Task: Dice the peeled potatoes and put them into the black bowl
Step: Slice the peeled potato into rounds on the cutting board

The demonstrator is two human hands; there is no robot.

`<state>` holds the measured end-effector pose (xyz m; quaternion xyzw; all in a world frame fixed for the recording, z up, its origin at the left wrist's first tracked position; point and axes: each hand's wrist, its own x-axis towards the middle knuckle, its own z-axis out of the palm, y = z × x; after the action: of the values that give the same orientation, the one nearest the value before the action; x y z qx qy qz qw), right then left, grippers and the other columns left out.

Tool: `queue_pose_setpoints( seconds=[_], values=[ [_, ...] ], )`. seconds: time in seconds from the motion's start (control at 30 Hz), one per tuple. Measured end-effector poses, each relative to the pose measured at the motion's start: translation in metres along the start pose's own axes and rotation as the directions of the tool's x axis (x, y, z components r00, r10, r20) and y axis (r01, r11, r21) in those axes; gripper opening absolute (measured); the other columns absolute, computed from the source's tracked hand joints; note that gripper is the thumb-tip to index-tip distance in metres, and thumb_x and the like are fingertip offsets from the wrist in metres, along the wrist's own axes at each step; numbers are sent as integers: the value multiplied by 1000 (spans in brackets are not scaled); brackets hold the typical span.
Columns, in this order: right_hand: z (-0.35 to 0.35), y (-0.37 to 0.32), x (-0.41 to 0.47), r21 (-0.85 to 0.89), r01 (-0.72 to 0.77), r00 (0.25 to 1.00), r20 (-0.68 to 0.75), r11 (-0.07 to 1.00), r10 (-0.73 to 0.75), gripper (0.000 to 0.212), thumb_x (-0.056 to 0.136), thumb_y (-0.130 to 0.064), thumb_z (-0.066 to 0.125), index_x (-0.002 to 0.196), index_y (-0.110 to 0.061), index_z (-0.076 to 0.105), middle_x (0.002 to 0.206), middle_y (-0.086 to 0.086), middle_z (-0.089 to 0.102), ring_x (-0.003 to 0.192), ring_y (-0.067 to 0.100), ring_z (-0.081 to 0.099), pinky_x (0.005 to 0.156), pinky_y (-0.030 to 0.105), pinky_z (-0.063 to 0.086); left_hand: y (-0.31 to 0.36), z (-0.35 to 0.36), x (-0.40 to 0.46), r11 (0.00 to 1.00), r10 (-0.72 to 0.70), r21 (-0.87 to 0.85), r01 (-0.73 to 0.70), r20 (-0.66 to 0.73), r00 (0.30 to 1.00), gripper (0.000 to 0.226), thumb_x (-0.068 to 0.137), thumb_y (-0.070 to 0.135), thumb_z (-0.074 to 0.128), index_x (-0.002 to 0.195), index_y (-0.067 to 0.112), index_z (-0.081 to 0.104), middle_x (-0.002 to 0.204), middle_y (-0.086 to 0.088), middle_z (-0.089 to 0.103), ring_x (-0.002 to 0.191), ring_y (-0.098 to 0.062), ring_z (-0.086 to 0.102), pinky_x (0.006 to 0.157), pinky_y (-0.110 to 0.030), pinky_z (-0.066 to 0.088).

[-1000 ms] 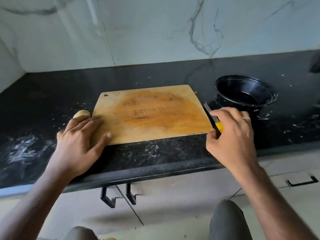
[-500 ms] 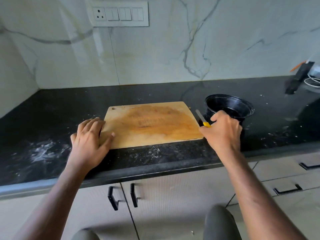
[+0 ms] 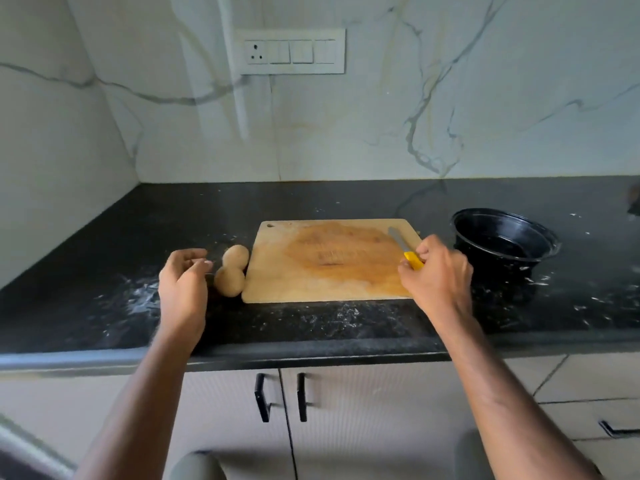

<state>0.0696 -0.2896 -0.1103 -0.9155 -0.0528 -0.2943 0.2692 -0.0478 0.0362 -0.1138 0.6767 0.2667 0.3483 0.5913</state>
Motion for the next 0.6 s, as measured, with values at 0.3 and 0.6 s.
queue_pose_setpoints(
  seconds=[0.3,0.6],
  values=[
    [11,3,-3,-64,252,964,-75,966,-257,13,76,-15,72,80,-9,62,79,14,60,78,40,56,68,45,50,3,4,-8,982,44,188,-32,-60,997,15,90,26,67,104,21,63,99,3,66,94,-14,63,72,-22,45],
    [12,1,-5,-77,306,948,-67,949,-312,14,74,-15,73,84,-10,64,84,10,61,84,37,55,71,42,40,2,4,-23,735,222,647,-202,53,974,47,75,51,78,99,17,57,88,3,59,87,-20,56,75,-35,44]
  ],
)
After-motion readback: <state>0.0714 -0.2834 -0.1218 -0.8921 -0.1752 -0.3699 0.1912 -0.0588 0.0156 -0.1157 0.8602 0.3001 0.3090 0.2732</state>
